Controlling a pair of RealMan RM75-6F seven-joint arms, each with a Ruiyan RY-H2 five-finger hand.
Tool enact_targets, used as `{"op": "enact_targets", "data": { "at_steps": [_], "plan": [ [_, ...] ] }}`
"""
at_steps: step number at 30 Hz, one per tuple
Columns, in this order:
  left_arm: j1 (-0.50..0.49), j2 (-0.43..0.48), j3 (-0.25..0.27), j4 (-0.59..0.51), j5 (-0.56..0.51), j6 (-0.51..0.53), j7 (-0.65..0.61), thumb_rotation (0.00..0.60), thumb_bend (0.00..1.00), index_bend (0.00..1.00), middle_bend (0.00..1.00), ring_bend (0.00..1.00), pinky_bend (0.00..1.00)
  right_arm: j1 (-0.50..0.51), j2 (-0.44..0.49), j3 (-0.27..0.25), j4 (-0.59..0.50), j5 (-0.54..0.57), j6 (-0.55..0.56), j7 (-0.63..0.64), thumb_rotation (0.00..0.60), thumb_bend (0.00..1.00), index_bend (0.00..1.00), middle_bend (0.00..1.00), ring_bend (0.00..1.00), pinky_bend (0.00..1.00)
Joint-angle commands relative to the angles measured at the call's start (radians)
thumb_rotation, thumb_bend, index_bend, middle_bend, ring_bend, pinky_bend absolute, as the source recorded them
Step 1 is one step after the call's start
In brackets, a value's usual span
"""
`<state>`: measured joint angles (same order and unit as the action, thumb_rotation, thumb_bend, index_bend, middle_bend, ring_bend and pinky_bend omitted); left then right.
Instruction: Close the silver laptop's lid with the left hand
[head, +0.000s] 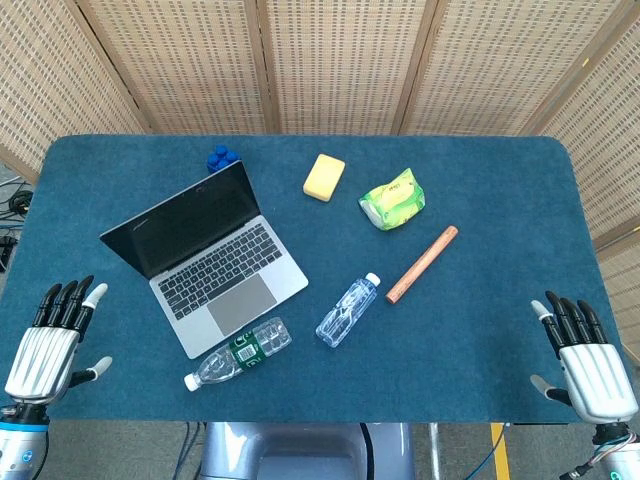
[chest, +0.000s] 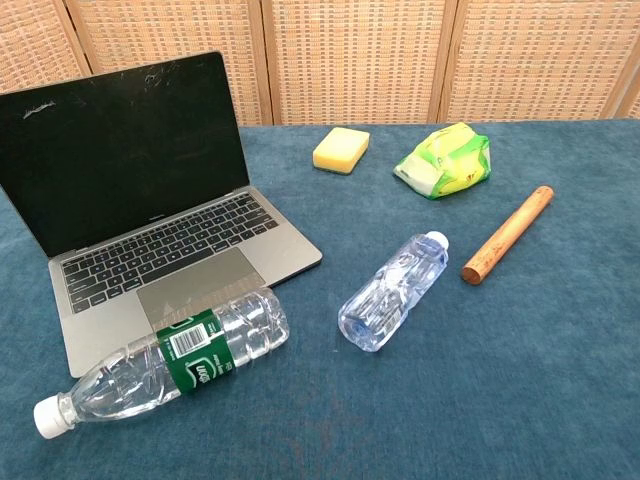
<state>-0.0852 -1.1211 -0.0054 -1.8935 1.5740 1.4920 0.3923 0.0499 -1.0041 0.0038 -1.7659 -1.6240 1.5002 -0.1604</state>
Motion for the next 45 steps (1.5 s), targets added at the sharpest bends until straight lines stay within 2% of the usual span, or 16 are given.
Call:
{"op": "enact_targets", "data": {
  "at_steps": [1,45],
  "plan": [
    [-0.001,-0.001,-0.001,-0.002,-0.001,0.0,0.003,0.6,0.07,0.0,0.0,0.0,0.0,0.0,0.0,0.0,0.001,0.0,0.0,0.002,0.6,0.0,0.0,0.0,0.0,0.0],
    [-0.001,0.004,-0.002,-0.011,0.005,0.002,-0.01,0.6,0.1,0.0,0.0,0.0,0.0,-0.002,0.004,-0.004,0.005,0.0,-0.002,0.012,0.6,0.0,0.0,0.0,0.0,0.0]
  ]
}}
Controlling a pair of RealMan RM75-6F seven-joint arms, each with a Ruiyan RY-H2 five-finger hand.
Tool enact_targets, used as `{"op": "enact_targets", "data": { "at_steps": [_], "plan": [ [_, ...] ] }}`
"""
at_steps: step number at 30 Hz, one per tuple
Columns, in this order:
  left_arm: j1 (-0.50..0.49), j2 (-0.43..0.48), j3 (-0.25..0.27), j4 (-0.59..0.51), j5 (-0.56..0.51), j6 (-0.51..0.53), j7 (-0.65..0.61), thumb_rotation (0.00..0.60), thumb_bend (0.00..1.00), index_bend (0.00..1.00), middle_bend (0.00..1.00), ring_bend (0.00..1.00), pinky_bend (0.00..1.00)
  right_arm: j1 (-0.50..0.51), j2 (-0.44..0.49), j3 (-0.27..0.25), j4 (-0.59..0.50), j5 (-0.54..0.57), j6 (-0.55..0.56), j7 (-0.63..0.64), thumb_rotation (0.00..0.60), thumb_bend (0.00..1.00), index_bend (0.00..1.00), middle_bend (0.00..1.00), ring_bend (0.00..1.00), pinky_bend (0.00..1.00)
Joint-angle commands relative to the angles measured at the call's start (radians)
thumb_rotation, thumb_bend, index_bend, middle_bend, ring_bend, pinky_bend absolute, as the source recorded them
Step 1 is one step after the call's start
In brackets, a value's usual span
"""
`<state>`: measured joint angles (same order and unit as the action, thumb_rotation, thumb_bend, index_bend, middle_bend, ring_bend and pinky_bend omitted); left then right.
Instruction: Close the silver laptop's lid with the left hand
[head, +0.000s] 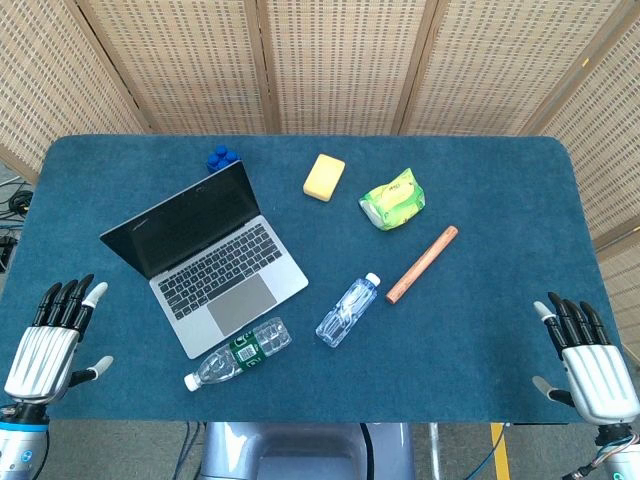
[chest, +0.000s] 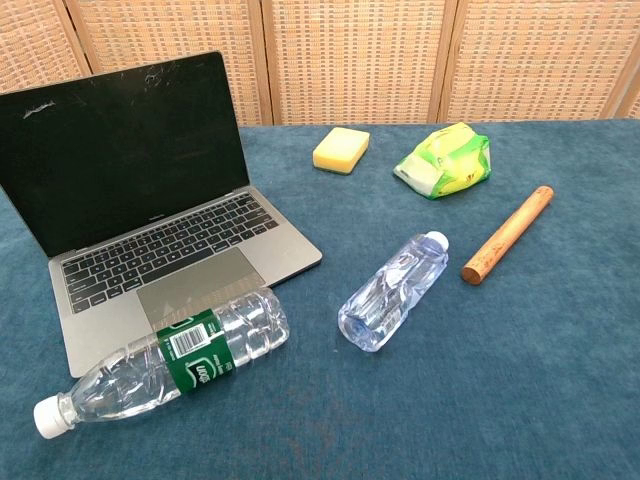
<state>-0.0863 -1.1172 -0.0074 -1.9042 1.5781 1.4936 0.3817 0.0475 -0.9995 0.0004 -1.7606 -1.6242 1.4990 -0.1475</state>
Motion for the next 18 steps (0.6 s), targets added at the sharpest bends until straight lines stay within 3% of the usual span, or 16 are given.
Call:
{"op": "enact_targets", "data": {
  "at_steps": [1,18],
  "plan": [
    [0.0,-0.001,0.001,-0.001,0.001,-0.001,0.001,0.6,0.1,0.0,0.0,0.0,0.0,0.0,-0.001,0.0,0.0,0.0,-0.001,-0.002,0.6,0.0,0.0,0.0,0.0,0.0],
    [-0.006,-0.005,-0.001,-0.006,0.001,-0.008,0.005,0.6,0.13,0.0,0.0,0.0,0.0,0.001,0.0,0.0,-0.001,0.004,-0.005,-0.001,0.6,0.0,0.0,0.0,0.0,0.0]
  ]
}}
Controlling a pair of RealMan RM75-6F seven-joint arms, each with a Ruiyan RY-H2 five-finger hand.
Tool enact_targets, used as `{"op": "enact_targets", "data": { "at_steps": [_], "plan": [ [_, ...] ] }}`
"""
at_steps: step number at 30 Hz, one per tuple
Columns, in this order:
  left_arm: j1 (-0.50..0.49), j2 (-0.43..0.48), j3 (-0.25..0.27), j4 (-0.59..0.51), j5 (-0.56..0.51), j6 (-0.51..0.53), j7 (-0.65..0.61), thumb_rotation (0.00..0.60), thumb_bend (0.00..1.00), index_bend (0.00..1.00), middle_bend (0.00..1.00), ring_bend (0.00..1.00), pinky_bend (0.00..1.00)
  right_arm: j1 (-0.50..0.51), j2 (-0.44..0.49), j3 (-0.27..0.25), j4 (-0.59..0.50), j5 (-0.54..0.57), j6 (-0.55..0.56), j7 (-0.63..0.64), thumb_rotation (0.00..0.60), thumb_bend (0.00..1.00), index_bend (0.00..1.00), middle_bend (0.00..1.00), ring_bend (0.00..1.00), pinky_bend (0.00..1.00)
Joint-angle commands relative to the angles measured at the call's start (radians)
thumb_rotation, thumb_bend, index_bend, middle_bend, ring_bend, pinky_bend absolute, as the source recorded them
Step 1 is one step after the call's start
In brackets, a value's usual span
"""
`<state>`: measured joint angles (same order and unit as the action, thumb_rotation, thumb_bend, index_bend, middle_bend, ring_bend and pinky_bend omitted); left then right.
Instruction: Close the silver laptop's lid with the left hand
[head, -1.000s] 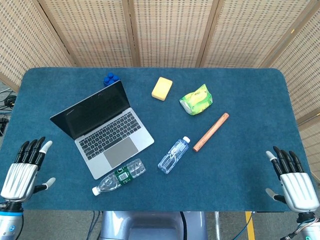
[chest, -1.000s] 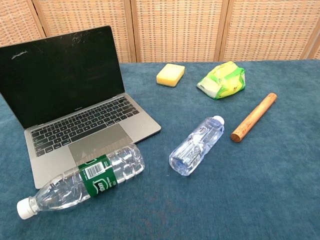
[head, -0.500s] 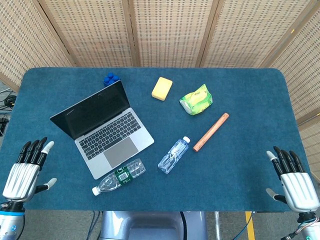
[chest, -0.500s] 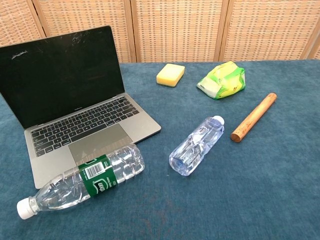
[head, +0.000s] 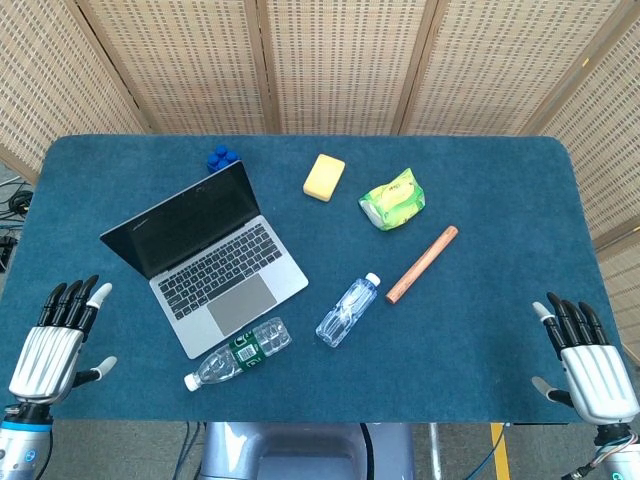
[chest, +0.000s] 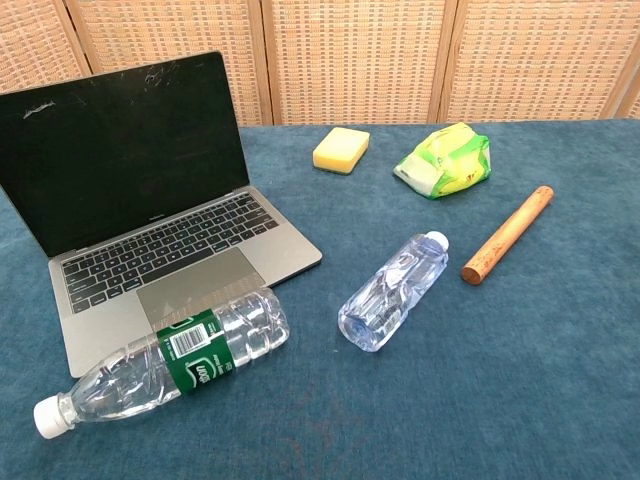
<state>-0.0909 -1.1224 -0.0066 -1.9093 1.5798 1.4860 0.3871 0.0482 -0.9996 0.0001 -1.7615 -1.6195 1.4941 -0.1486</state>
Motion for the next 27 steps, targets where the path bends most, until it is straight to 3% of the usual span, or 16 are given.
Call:
{"op": "enact_targets", "data": {
  "at_steps": [1,3,8,14,19,27],
  "plan": [
    [-0.002,0.0,-0.002,-0.002,-0.001,0.0,-0.001,0.6,0.14,0.0,0.0,0.0,0.0,0.0,0.0,0.0,0.0,0.0,-0.001,0.0,0.6,0.0,0.0,0.0,0.0,0.0],
    [-0.003,0.0,-0.004,-0.007,-0.002,-0.001,-0.002,0.6,0.19,0.0,0.0,0.0,0.0,0.001,0.0,0.0,0.0,-0.001,0.0,0.0,0.6,0.0,0.0,0.0,0.0,0.0],
    [-0.014,-0.001,-0.01,-0.018,-0.009,-0.016,-0.019,0.6,0.42,0.0,0.0,0.0,0.0,0.001,0.0,-0.001,0.0,-0.001,-0.002,0.001,0.6,0.0,0.0,0.0,0.0,0.0],
    [-0.064,0.025,-0.06,-0.042,-0.071,-0.074,-0.026,0.6,0.62,0.0,0.0,0.0,0.0,0.004,-0.004,-0.001,0.002,0.002,-0.009,-0.004,0.6,0.0,0.0,0.0,0.0,0.0],
    [-0.109,0.059,-0.119,-0.099,-0.14,-0.106,0.0,0.6,0.66,0.0,0.0,0.0,0.0,0.004,-0.004,0.0,0.001,0.002,-0.008,-0.003,0.6,0.0,0.0,0.0,0.0,0.0],
    [-0.201,0.148,-0.231,-0.208,-0.34,-0.186,0.019,0.6,0.7,0.0,0.0,0.0,0.0,0.003,-0.001,-0.002,0.001,-0.004,-0.005,0.005,0.6,0.0,0.0,0.0,0.0,0.0]
  ]
}}
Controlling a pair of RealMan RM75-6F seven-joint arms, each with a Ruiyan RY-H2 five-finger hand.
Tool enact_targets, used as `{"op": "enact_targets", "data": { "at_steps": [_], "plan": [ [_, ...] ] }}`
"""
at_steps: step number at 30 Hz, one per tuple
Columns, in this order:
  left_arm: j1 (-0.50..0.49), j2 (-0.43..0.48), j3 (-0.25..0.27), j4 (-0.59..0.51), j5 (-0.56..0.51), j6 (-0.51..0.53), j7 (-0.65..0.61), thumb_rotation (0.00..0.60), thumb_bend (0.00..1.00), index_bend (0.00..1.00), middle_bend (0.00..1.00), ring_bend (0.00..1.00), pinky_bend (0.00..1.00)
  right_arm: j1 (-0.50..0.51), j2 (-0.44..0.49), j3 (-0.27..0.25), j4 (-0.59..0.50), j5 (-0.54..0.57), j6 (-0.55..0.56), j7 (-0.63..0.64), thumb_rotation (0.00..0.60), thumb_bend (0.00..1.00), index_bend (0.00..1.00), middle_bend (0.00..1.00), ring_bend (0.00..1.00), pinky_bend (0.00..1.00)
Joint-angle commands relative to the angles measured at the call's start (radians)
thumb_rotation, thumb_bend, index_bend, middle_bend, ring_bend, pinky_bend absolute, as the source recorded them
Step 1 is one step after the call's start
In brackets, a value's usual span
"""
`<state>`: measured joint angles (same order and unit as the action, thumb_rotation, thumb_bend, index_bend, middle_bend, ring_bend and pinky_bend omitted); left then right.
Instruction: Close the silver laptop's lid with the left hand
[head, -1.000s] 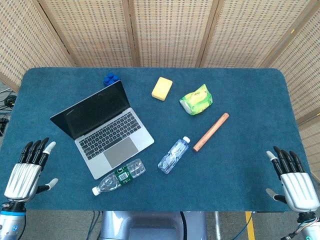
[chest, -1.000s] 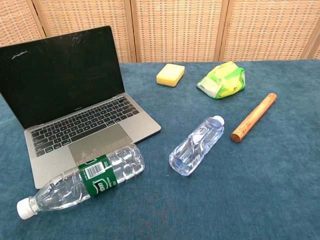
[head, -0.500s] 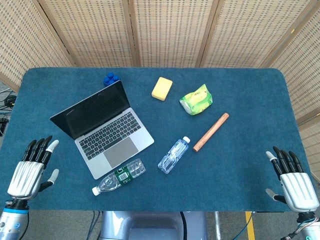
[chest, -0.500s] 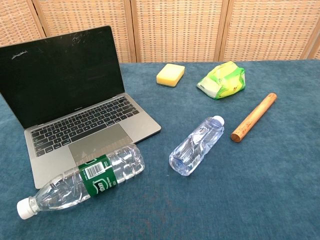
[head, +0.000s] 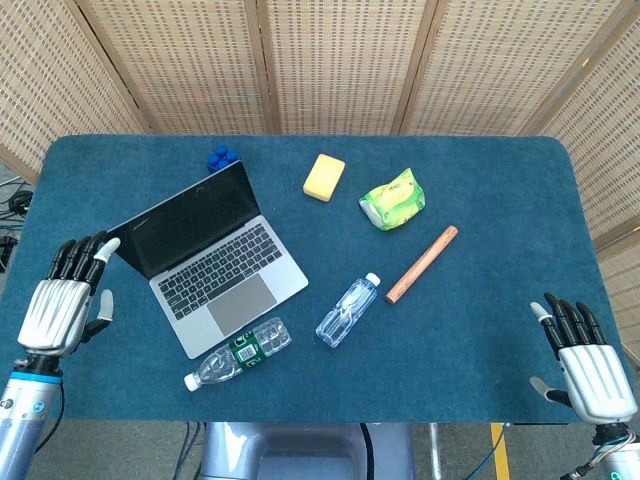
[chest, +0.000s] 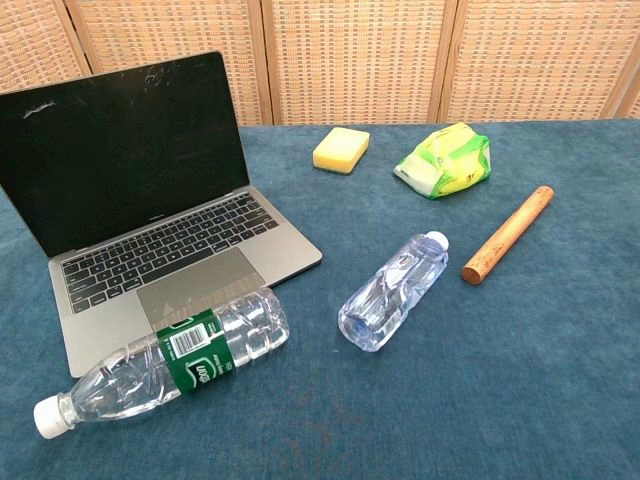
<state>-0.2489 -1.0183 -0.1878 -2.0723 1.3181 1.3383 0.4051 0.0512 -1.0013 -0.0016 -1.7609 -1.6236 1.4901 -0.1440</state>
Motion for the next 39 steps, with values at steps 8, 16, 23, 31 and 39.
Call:
{"op": "enact_targets", "data": {
  "at_steps": [8,16,23,31,39],
  "plan": [
    [-0.129,0.153,-0.132,-0.077,-0.294,-0.178,-0.119,0.6,0.81,0.0,0.0,0.0,0.0,0.0,0.0,0.0,0.0,-0.001,0.0,0.001,0.6,0.0,0.0,0.0,0.0,0.0],
    [-0.237,0.235,-0.177,-0.047,-0.51,-0.327,-0.165,0.6,0.83,0.0,0.0,0.0,0.0,0.002,-0.005,-0.004,-0.004,-0.008,-0.003,-0.015,0.6,0.0,0.0,0.0,0.0,0.0],
    [-0.316,0.251,-0.174,-0.009,-0.656,-0.407,-0.177,0.6,0.85,0.0,0.0,0.0,0.0,0.0,-0.003,-0.004,-0.004,-0.008,0.0,-0.011,0.6,0.0,0.0,0.0,0.0,0.0],
    [-0.385,0.215,-0.133,0.049,-0.755,-0.419,-0.135,0.6,0.86,0.0,0.0,0.0,0.0,0.0,-0.002,-0.005,-0.004,-0.012,0.002,-0.006,0.6,0.0,0.0,0.0,0.0,0.0],
    [-0.439,0.195,-0.117,0.081,-0.839,-0.444,-0.137,0.6,0.88,0.0,0.0,0.0,0.0,0.001,-0.004,-0.006,-0.004,-0.014,0.0,-0.007,0.6,0.0,0.0,0.0,0.0,0.0]
  ]
}}
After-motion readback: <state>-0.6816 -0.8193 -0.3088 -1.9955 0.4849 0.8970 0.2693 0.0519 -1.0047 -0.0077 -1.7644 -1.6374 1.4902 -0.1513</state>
